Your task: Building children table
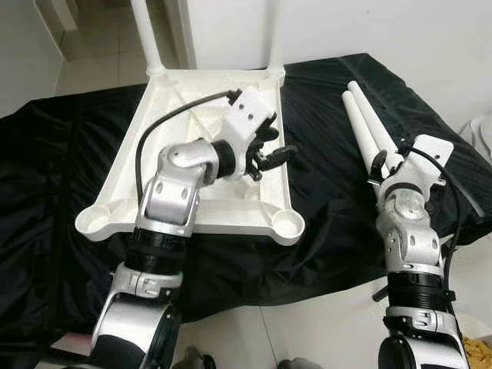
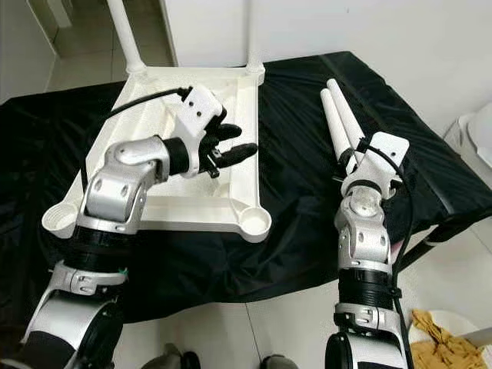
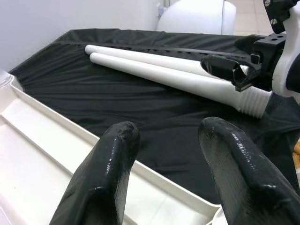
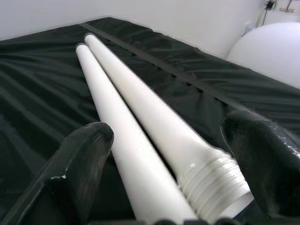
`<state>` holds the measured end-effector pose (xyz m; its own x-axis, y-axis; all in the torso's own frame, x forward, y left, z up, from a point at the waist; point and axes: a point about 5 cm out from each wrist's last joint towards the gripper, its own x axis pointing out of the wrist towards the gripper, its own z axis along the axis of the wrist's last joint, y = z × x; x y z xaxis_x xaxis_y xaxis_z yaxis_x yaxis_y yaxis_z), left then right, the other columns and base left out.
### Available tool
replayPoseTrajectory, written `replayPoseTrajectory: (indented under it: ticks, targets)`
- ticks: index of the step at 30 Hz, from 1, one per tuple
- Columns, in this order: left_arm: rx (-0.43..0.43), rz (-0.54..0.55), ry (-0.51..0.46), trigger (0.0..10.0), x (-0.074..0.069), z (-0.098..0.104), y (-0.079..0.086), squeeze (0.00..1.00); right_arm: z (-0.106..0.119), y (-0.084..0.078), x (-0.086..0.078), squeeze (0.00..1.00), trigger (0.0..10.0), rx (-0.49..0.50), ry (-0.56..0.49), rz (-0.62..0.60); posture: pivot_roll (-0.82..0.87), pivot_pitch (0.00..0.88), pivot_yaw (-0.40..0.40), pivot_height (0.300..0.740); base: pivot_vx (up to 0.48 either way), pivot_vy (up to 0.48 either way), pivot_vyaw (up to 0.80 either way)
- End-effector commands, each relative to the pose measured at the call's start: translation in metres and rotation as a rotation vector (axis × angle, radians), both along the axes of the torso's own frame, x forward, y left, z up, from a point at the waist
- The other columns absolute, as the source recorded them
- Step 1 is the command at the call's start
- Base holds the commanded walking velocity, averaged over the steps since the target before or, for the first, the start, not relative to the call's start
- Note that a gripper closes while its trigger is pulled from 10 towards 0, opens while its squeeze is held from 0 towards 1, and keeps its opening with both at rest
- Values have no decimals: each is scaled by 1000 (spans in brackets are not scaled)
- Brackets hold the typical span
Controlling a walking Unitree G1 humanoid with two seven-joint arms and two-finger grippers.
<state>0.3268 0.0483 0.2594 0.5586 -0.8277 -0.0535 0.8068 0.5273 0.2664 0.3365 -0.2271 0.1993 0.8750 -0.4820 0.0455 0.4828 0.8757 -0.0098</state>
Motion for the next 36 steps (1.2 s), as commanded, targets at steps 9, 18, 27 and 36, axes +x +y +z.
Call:
replayPoseTrajectory:
  ticks: [9, 18, 27, 36]
  targets:
    - [-23, 47, 0, 10000, -9, -1, -6, 0, -22, 18, 6, 0, 10000, 195, 173, 76, -137, 60, 52, 740, 0, 0, 0]
    - [-18, 3, -10, 10000, -18, -1, -11, 0, -31, 27, 6, 0, 10000, 321, 233, 108, -132, 47, 44, 740, 0, 0, 0]
    - [-18, 12, -8, 10000, -18, 0, -11, 0, -22, 33, 5, 0, 10000, 341, 232, 144, -138, 43, 45, 740, 0, 0, 0]
    - [-40, 7, -2, 10000, -19, 1, -18, 0, 18, 47, 8, 0, 10000, 372, 27, 338, -153, 29, 49, 740, 0, 0, 0]
